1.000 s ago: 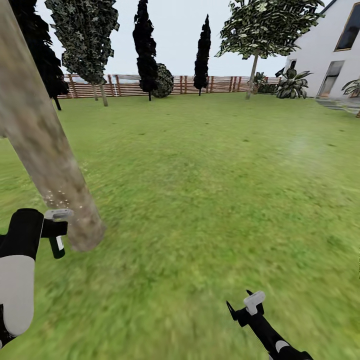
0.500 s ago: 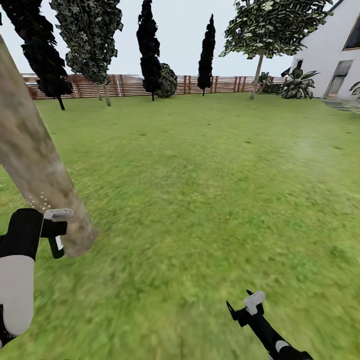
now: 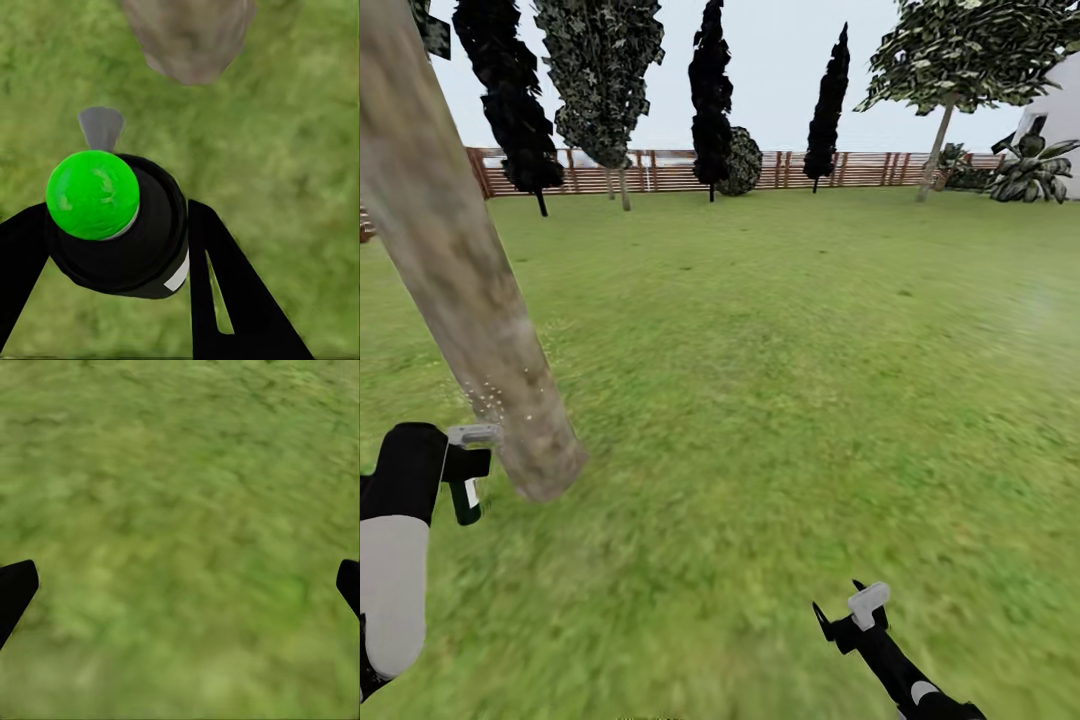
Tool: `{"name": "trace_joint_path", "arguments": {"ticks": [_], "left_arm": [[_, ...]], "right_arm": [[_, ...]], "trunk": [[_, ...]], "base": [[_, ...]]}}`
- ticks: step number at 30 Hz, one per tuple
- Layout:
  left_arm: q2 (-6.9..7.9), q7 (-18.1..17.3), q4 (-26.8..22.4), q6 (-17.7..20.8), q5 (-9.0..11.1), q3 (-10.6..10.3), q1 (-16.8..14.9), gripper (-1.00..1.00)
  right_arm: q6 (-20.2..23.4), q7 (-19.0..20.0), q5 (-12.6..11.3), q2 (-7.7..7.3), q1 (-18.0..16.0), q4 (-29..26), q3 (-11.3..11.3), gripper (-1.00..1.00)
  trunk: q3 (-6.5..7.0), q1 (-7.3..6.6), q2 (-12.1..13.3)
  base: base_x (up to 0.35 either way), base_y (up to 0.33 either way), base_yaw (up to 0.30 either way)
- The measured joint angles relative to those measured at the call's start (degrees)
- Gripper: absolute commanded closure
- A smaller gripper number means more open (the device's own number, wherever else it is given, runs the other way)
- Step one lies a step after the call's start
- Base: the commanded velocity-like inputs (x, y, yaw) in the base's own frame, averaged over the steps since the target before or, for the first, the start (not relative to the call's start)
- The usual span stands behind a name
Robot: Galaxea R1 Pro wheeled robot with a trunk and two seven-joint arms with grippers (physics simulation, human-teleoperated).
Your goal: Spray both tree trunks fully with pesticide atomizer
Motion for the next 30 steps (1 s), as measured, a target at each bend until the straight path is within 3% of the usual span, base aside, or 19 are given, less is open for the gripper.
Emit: {"name": "trace_joint_path", "arguments": {"ticks": [4, 8, 13, 30], "left_arm": [[-0.24, 0.46, -0.80, 0.26, 0.48, 0.10, -0.47, 1.00], [-2.04, 0.57, -1.87, 0.67, 0.42, -0.30, -1.47, 1.00], [-1.96, 0.68, -5.31, 0.66, -0.15, -0.38, -0.90, 1.00], [-1.94, 0.86, -4.79, 0.68, -0.25, -0.21, -0.93, 1.00]], "right_arm": [[0.00, 0.00, 0.00, 0.00, -0.02, 0.02, -0.01, -1.00], [0.00, -0.06, -0.05, 0.00, -0.01, -0.02, -0.01, -1.00], [-0.10, -0.18, -0.08, -0.01, 0.01, -0.03, 0.00, -1.00], [-0.09, -0.06, 0.01, -0.01, 0.01, -0.03, 0.01, -1.00]], "trunk": [[0.00, 0.00, 0.00], [0.01, 0.00, 0.00], [0.00, -0.03, 0.00], [0.00, -0.03, 0.00]], "base": [[0.000, 0.000, 0.277], [0.023, -0.002, 0.195], [0.234, -0.132, 0.010], [0.200, -0.216, 0.000]]}}
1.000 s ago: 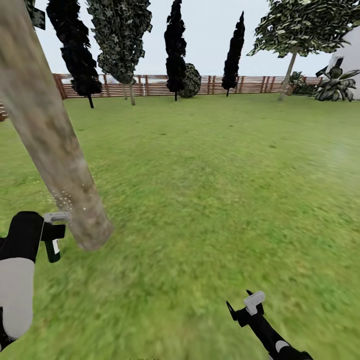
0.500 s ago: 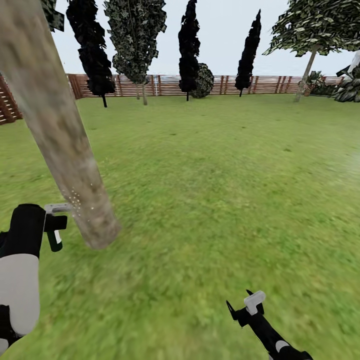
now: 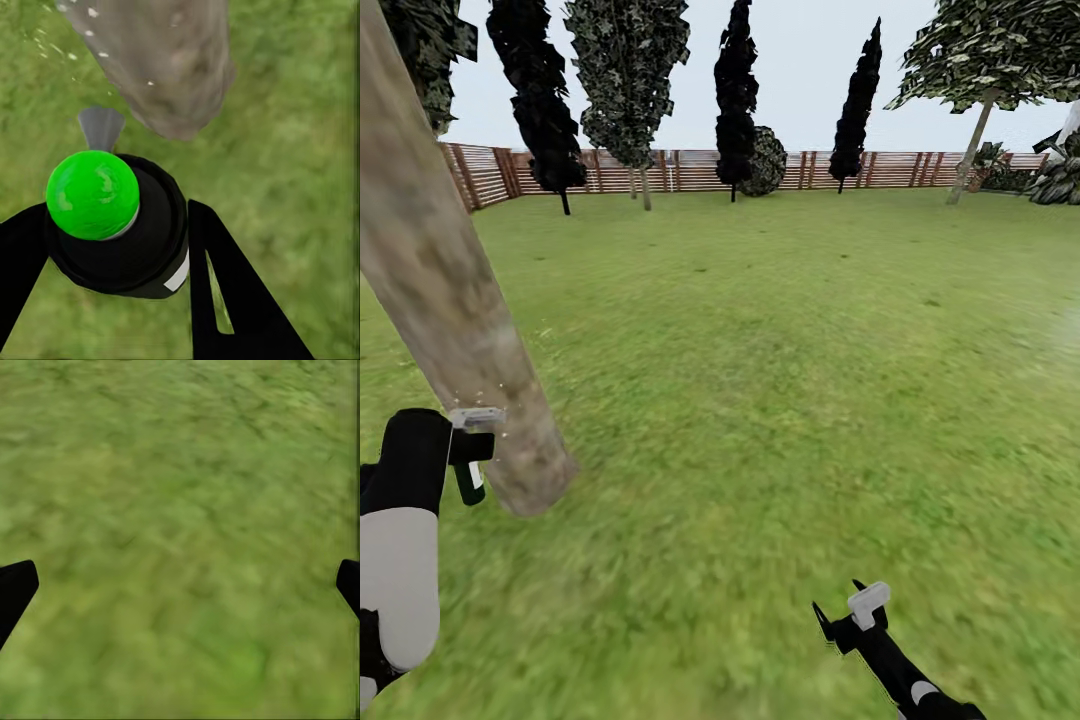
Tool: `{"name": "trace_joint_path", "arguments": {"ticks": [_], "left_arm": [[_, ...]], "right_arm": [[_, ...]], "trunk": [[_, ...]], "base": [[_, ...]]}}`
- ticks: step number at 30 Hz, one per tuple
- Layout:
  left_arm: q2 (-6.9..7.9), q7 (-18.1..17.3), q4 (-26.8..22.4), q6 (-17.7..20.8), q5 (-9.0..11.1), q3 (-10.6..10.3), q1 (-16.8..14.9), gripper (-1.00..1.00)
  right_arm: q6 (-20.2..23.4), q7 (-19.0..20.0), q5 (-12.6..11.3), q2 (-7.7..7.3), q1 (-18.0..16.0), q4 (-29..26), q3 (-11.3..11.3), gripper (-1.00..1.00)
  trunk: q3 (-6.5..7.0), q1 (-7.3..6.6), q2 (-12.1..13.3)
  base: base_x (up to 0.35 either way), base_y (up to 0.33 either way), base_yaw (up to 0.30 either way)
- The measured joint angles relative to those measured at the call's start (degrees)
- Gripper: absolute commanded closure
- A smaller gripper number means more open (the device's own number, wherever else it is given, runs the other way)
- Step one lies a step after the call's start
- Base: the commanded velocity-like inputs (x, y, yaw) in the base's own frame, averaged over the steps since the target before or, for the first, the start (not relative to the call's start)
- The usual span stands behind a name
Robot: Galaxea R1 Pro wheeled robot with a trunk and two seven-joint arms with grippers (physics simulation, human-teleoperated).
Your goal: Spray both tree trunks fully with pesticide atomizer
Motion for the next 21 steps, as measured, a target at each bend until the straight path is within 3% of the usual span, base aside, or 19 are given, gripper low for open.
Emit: {"name": "trace_joint_path", "arguments": {"ticks": [6, 17, 21], "left_arm": [[0.00, -0.01, 0.13, 0.01, -0.06, 0.01, 0.06, 1.00], [0.06, -0.02, -0.19, -0.01, -0.02, 0.28, 0.05, 1.00], [0.07, 0.00, -0.18, -0.04, 0.00, 0.27, -0.01, 1.00]], "right_arm": [[0.00, 0.02, 0.00, 0.00, 0.02, 0.02, 0.00, -1.00], [0.02, 0.00, 0.01, 0.01, -0.01, 0.03, 0.00, -1.00], [0.01, -0.02, 0.00, 0.00, -0.02, 0.01, 0.00, -1.00]], "trunk": [[0.00, 0.00, 0.00], [0.00, 0.02, 0.00], [0.00, 0.01, 0.00]], "base": [[0.245, -0.177, 0.069], [0.150, -0.233, 0.267], [0.179, -0.240, 0.101]]}}
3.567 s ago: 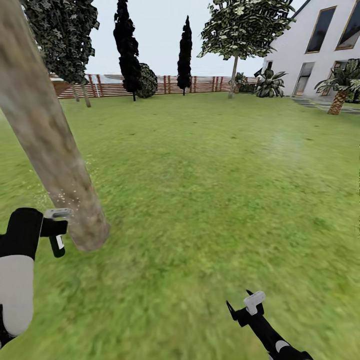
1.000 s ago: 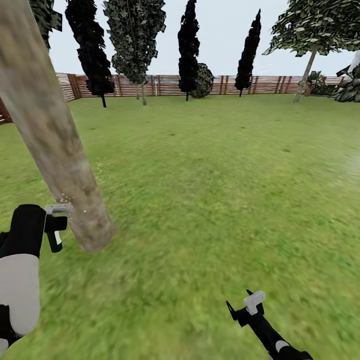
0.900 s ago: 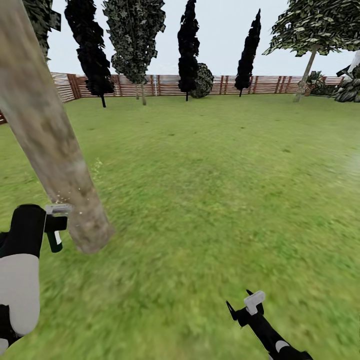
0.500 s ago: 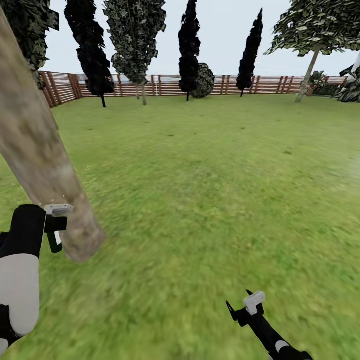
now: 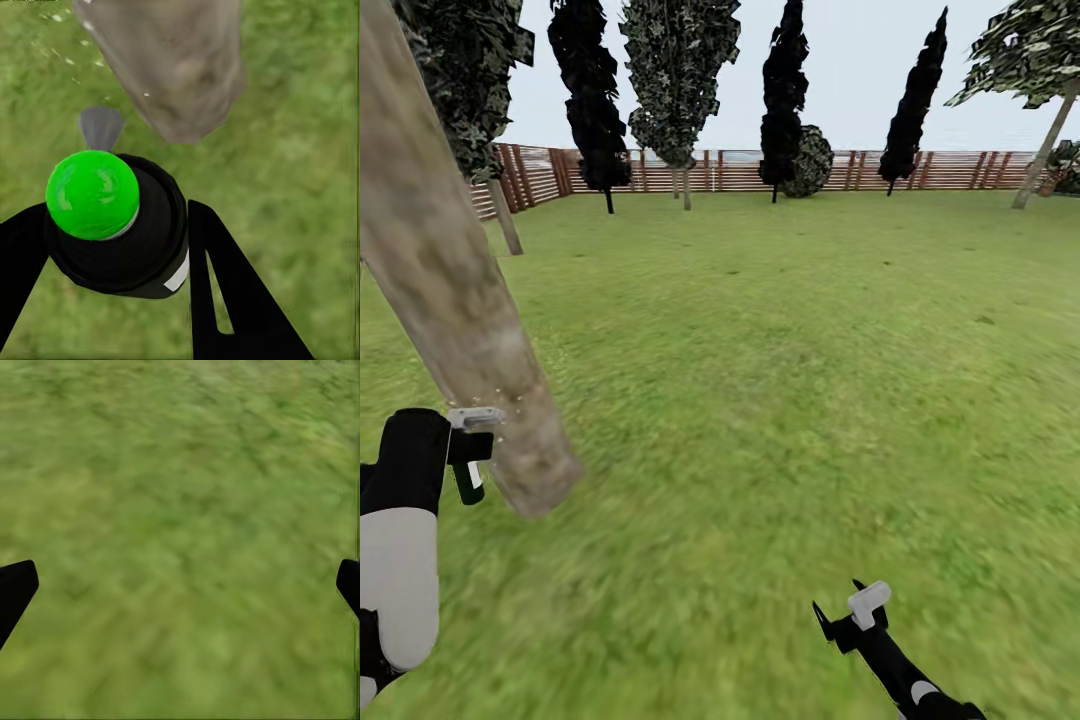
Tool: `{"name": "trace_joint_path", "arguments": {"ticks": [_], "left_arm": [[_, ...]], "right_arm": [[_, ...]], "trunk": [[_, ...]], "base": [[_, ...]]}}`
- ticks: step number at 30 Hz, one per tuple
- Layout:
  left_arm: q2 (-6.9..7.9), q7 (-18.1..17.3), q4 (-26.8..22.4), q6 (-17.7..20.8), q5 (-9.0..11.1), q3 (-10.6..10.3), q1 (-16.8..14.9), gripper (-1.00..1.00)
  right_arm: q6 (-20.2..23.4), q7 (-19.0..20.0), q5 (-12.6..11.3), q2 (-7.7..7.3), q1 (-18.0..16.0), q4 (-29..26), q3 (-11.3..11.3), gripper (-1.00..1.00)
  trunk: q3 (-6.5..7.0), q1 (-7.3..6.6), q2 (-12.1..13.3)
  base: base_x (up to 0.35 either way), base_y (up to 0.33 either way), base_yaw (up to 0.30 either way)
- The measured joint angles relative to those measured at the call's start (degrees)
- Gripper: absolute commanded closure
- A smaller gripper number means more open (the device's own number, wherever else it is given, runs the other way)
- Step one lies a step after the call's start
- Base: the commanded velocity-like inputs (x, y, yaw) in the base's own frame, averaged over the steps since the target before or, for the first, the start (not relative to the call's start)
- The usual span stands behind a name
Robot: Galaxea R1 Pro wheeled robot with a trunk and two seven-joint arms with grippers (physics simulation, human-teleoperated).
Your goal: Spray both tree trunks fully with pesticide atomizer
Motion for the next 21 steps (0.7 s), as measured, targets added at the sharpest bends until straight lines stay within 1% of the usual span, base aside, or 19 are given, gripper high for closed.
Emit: {"name": "trace_joint_path", "arguments": {"ticks": [6, 15, 16, 17, 18, 19, 20, 21], "left_arm": [[-0.01, 0.00, 0.09, 0.03, -0.09, 0.00, 0.07, 1.00], [0.03, -0.01, 0.44, -0.06, -0.03, 0.00, 0.23, 1.00], [-0.05, 0.00, 0.62, -0.23, 0.15, 0.01, 1.42, 1.00], [-0.09, 0.00, 1.27, -0.47, 0.45, 0.09, 3.29, 1.00], [-0.07, -0.02, 2.82, -0.82, 0.31, 0.40, 4.10, 1.00], [-0.05, 0.05, 5.59, -4.20, 0.35, 2.76, 4.74, 1.00], [-0.03, 0.30, 7.07, -6.45, 0.28, 4.54, 4.89, 1.00], [-0.01, 1.44, 8.35, -7.84, 0.11, 6.28, 4.95, 1.00]], "right_arm": [[-0.02, 0.00, 0.00, 0.00, -0.01, 0.05, 0.00, -1.00], [0.02, 0.00, 0.01, 0.01, -0.01, 0.09, 0.00, -1.00], [0.00, 0.00, 0.01, 0.01, -0.01, 0.09, 0.00, -1.00], [0.03, -0.01, 0.01, 0.01, -0.02, 0.09, -0.01, -1.00], [0.03, -0.01, 0.01, 0.01, -0.02, 0.09, 0.00, -1.00], [0.02, 0.01, 0.01, 0.01, 0.00, 0.09, 0.00, -1.00], [0.02, 0.03, 0.01, 0.01, 0.01, 0.09, 0.01, -1.00], [0.01, 0.01, 0.01, 0.01, 0.01, 0.09, 0.00, -1.00]], "trunk": [[0.00, -0.01, 0.00], [0.00, 0.00, 0.00], [-0.01, 0.01, 0.00], [-0.01, 0.01, 0.01], [-0.01, 0.01, 0.00], [-0.01, 0.01, 0.01], [0.00, 0.01, 0.00], [0.00, 0.01, 0.00]], "base": [[0.229, -0.204, 0.013], [0.184, -0.223, 0.257], [0.140, -0.245, 0.278], [0.132, -0.248, 0.278], [0.126, -0.253, 0.278], [0.135, -0.254, 0.278], [0.144, -0.255, 0.278], [0.151, -0.255, 0.278]]}}
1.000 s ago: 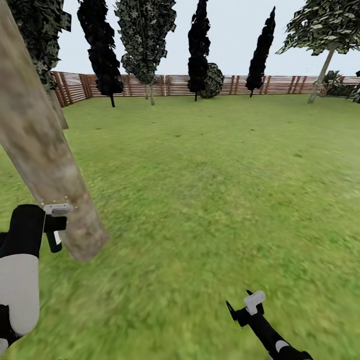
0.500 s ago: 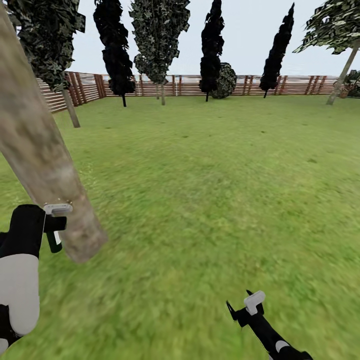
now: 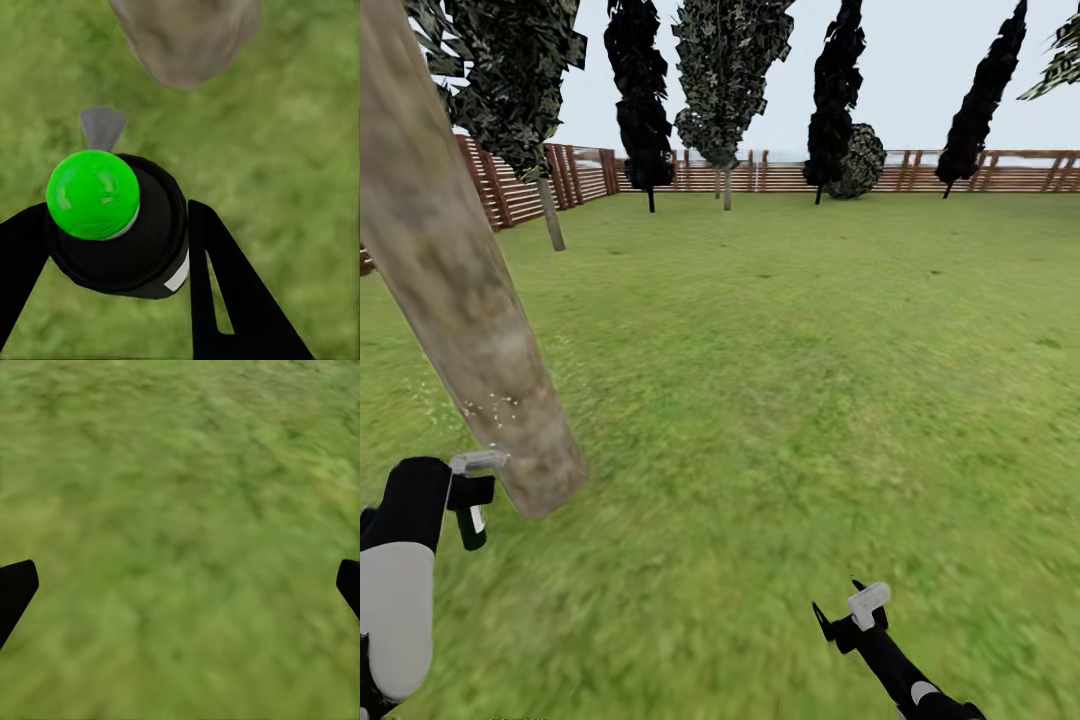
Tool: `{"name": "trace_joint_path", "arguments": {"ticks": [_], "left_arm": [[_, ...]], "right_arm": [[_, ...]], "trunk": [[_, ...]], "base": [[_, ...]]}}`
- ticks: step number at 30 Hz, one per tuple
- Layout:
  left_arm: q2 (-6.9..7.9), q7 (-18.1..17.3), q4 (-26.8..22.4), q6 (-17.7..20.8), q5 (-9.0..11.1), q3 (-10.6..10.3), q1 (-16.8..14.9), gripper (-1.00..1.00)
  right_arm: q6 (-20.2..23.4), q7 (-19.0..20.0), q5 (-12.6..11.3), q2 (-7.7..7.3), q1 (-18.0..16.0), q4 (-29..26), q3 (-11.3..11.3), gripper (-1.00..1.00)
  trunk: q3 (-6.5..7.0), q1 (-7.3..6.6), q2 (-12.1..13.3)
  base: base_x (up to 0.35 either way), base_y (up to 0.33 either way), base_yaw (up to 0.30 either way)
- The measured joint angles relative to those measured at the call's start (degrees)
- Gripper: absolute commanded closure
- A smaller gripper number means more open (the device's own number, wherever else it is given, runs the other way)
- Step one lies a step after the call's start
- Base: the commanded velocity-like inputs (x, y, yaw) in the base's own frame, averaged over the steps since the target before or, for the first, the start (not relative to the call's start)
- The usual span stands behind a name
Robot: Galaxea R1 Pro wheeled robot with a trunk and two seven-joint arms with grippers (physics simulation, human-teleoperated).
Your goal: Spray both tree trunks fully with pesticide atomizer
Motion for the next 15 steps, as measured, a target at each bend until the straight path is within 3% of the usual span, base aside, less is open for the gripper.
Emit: {"name": "trace_joint_path", "arguments": {"ticks": [1, 4, 8, 15], "left_arm": [[0.05, 2.53, 1.53, -1.33, -0.12, 1.54, 0.04, 1.00], [0.02, 5.14, 2.96, -5.46, 0.49, 2.35, 0.14, 1.00], [-0.08, 7.76, 2.91, -6.26, 0.34, 2.37, 0.13, 1.00], [0.02, 8.45, 2.13, -6.56, 0.61, 1.67, 0.13, 1.00]], "right_arm": [[0.02, 0.02, 0.00, 0.00, -0.01, 0.00, 0.00, -1.00], [0.06, -0.01, 0.00, 0.00, -0.01, 0.00, 0.00, -1.00], [0.06, 0.01, -0.01, 0.00, 0.02, 0.00, 0.00, -1.00], [0.07, -0.02, -0.02, 0.00, 0.01, 0.03, -0.01, -1.00]], "trunk": [[0.00, 0.00, 0.00], [0.00, -0.01, 0.00], [0.00, -0.02, 0.00], [0.00, 0.01, 0.00]], "base": [[0.165, -0.248, 0.278], [0.241, -0.182, 0.278], [0.265, -0.020, 0.278], [0.015, 0.000, 0.272]]}}
